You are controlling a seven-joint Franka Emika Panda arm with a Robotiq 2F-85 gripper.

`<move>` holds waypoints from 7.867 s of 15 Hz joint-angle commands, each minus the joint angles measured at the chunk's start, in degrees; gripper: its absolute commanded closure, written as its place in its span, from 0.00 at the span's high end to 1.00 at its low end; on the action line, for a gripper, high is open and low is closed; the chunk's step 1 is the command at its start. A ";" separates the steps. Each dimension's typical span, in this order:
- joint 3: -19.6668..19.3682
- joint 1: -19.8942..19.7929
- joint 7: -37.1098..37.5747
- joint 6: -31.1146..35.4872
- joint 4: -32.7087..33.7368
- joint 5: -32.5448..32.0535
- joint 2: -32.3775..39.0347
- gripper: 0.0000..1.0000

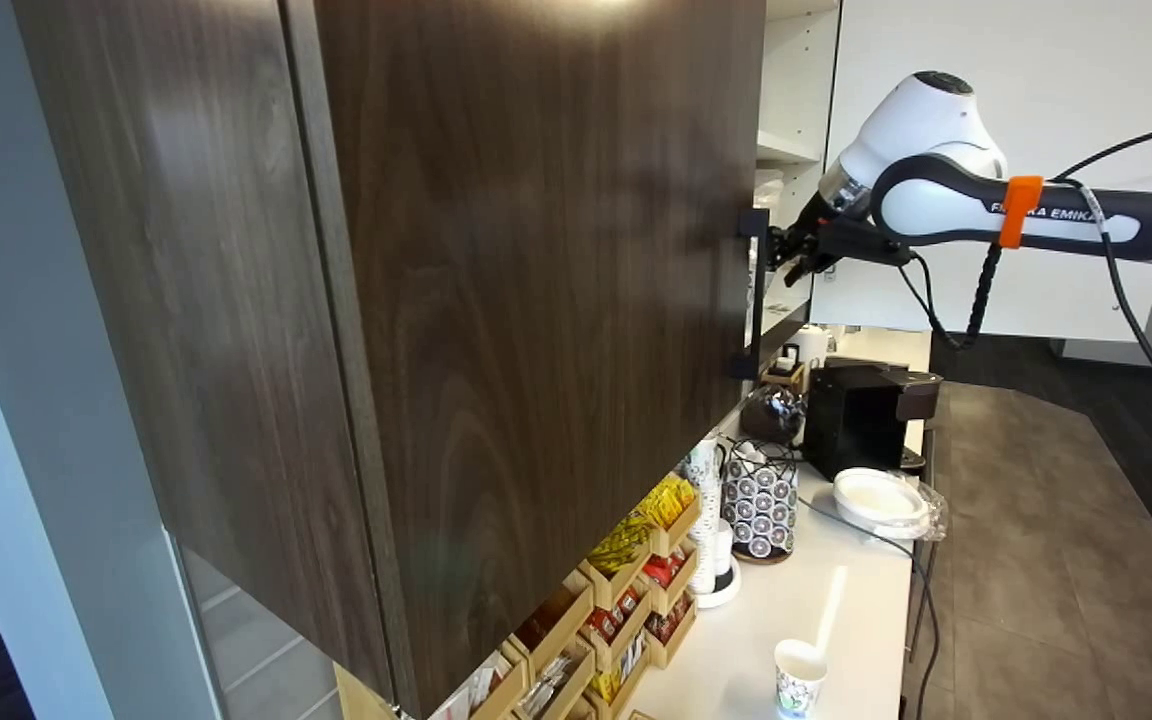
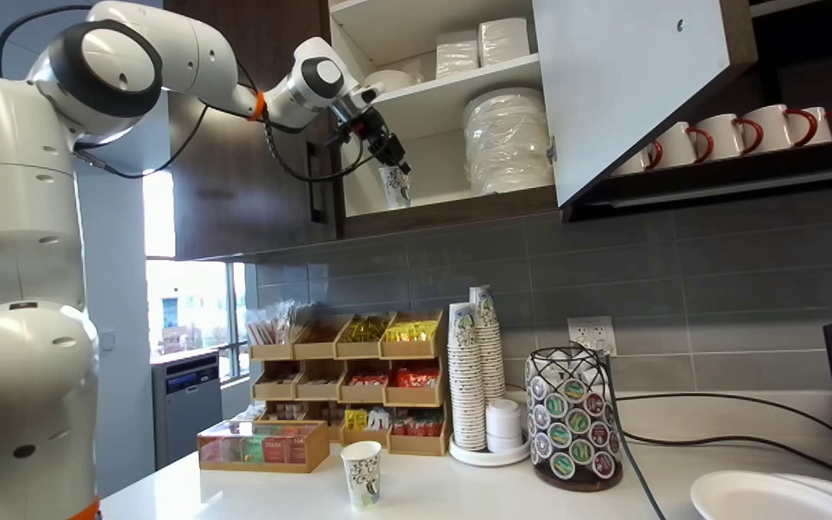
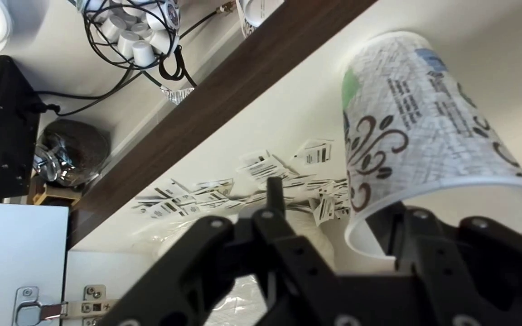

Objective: Remove the coffee cup from the upper cabinet and put it in the coffee cup on the counter then place the two coffee cups in the upper cabinet

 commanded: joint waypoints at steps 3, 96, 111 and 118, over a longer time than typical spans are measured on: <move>-0.32 -0.49 2.10 0.56 -0.76 0.96 -0.81 0.02; -32.76 40.55 -57.84 61.56 -73.69 47.25 -4.07 0.01; -50.95 58.07 -62.79 62.97 -71.96 55.29 -2.60 0.01; -59.01 66.27 -63.54 62.46 -70.32 55.15 -0.39 0.01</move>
